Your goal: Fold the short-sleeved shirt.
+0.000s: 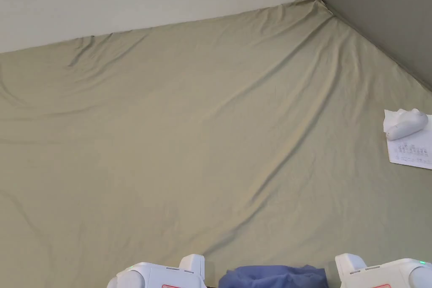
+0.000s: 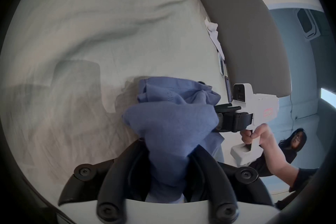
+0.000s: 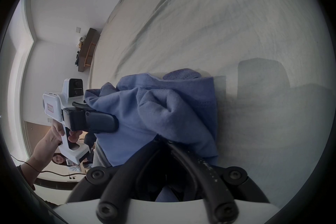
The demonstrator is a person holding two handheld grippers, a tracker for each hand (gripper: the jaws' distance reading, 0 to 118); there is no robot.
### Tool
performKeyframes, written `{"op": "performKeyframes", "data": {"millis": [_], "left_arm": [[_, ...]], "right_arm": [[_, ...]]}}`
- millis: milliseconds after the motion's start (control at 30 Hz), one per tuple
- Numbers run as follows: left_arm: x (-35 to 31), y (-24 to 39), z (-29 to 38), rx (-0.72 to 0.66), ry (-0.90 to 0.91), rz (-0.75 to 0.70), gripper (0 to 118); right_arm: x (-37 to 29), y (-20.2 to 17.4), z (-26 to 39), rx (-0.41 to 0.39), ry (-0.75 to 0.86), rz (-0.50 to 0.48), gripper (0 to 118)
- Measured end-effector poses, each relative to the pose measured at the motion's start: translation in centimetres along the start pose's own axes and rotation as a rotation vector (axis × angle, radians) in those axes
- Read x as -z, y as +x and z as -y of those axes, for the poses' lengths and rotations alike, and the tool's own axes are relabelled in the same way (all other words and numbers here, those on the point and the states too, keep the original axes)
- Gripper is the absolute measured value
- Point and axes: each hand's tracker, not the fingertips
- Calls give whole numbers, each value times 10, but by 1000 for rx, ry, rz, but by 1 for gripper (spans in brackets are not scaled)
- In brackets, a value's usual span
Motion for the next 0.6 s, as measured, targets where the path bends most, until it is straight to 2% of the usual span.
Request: {"op": "performKeyframes", "data": {"millis": [33, 100, 200, 267, 333, 367, 433, 567, 600], "left_arm": [[-1, -21, -5, -49, -6, 20, 22], [-5, -23, -7, 6, -16, 17, 22], [-16, -14, -4, 85, -30, 30, 22], [-34, -25, -6, 84, -33, 61, 21], [-64, -47, -13, 93, -15, 57, 21], [-80, -57, -15, 103, -5, 37, 21], [-118, -72, -9, 103, 6, -18, 21], [-206, -125, -2, 83, 35, -39, 21], [-229, -138, 2, 75, 37, -59, 21]], "right_arm": [[0, -1, 1, 0, 6, -2, 1], [2, -2, 4, 22, 18, -5, 1], [1, -11, 3, -2, 22, -8, 0], [-7, -18, 4, 60, 97, -125, 0], [-22, -32, -1, 67, 167, -263, 0], [-29, -39, -5, 35, 199, -284, 0], [-41, -54, -14, -49, 242, -264, 0], [-43, -54, -19, -153, 299, -240, 0], [-42, -88, -36, -212, 347, -225, 0]]}}
